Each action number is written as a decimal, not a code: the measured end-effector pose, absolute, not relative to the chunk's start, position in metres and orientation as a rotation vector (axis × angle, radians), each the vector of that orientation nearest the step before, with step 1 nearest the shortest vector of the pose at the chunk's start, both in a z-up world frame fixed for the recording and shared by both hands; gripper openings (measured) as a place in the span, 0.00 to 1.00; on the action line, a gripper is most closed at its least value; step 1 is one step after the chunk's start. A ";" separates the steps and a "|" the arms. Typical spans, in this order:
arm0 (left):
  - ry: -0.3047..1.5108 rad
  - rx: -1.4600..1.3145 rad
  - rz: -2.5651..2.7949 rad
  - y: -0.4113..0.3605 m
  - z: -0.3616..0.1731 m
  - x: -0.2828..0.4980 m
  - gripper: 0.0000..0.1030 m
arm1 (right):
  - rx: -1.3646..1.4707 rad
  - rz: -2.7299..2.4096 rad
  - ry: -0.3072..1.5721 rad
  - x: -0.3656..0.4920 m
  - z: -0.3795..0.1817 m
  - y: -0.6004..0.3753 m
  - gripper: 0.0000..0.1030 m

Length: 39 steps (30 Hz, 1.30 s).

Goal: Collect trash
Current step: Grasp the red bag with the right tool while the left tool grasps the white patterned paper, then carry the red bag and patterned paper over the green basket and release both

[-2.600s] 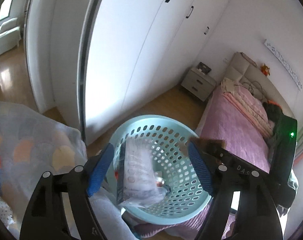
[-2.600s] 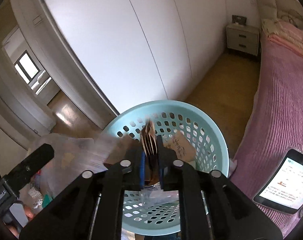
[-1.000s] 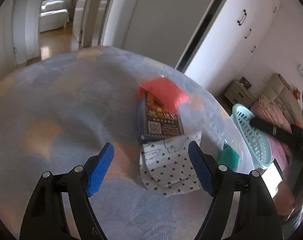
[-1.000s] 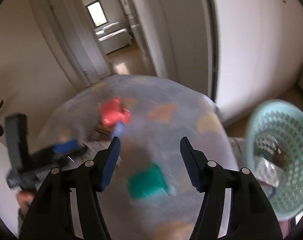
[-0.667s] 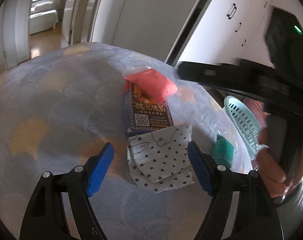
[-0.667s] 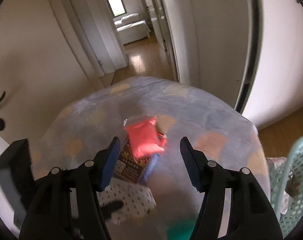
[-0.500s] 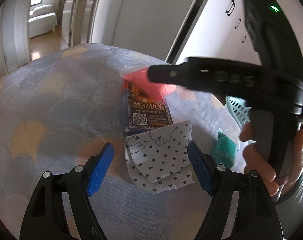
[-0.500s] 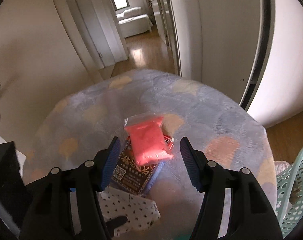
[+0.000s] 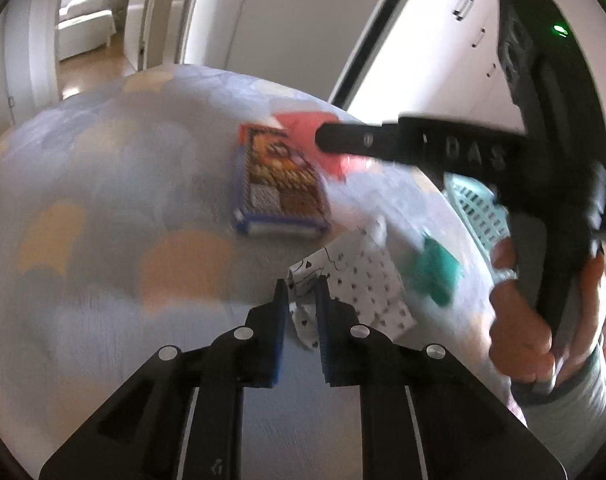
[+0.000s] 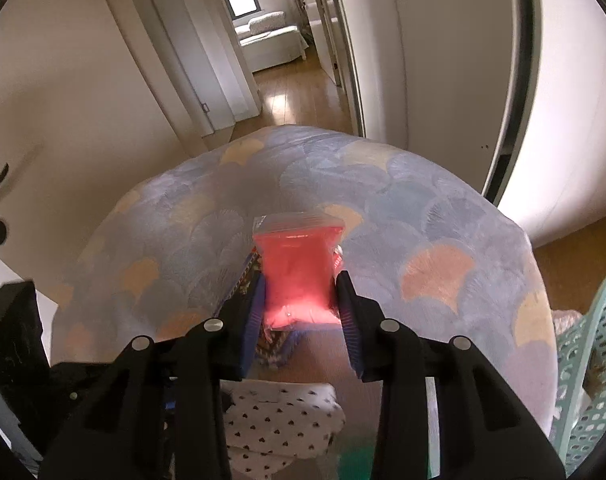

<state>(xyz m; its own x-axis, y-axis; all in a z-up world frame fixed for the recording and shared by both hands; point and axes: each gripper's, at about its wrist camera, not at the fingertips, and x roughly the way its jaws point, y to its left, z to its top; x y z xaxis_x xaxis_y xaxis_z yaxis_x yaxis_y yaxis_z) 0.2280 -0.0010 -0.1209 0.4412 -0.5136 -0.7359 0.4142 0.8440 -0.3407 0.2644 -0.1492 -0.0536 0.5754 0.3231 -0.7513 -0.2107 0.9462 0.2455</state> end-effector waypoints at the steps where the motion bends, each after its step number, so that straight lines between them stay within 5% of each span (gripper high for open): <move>1: 0.951 -0.120 -0.598 -0.001 -0.119 0.219 0.12 | 0.145 0.313 0.899 0.260 -0.050 -0.154 0.32; 3: 0.942 -0.126 -0.623 0.001 -0.115 0.209 0.13 | 0.169 0.310 0.885 0.252 -0.044 -0.164 0.32; 7: 0.939 -0.093 -0.617 -0.001 -0.116 0.205 0.54 | 0.207 0.292 0.847 0.229 -0.030 -0.191 0.32; 18: 0.965 0.047 -0.538 -0.036 -0.117 0.216 0.54 | 0.275 0.199 0.782 0.172 -0.019 -0.261 0.32; 21: 0.960 0.114 -0.526 -0.046 -0.117 0.210 0.48 | 0.296 0.177 0.765 0.160 -0.015 -0.279 0.32; 23: 0.953 0.152 -0.493 -0.051 -0.117 0.206 0.38 | 0.312 0.158 0.749 0.152 -0.013 -0.289 0.32; 25: 0.951 0.157 -0.477 -0.053 -0.114 0.204 0.16 | 0.327 0.146 0.737 0.146 -0.011 -0.298 0.32; 28: 0.944 0.147 -0.474 -0.051 -0.110 0.198 0.06 | 0.343 0.124 0.716 0.134 -0.007 -0.313 0.32; 39: 0.758 0.053 -0.572 -0.061 -0.036 0.175 0.01 | 0.407 0.037 0.654 0.099 0.009 -0.360 0.32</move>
